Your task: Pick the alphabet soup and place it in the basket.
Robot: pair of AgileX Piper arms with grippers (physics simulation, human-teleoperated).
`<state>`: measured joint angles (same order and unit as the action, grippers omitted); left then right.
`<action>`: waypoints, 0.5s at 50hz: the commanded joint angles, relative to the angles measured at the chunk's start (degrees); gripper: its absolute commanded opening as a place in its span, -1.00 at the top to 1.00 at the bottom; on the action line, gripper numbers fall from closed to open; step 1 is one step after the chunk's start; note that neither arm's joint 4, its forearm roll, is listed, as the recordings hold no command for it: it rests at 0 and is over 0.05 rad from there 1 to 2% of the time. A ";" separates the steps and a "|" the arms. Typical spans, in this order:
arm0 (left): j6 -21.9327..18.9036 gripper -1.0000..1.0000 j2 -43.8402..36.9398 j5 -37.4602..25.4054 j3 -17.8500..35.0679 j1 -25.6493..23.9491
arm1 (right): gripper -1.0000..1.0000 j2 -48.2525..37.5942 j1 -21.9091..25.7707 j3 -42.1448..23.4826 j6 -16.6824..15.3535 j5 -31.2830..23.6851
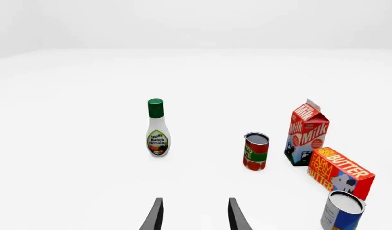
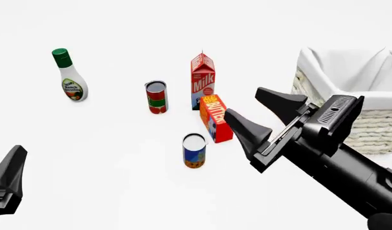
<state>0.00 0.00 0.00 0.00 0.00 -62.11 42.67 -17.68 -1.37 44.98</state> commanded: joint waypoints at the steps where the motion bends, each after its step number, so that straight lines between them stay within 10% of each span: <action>1: 0.00 -1.00 0.00 0.00 0.00 0.00 | -1.00 -7.19 0.29 -0.65 1.26 4.69; 25: 0.00 -1.00 0.00 0.00 0.00 0.00 | -1.00 -17.76 0.18 -2.59 2.42 10.07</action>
<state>0.00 0.00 0.00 0.00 0.00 -75.91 42.79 -19.57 0.53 52.96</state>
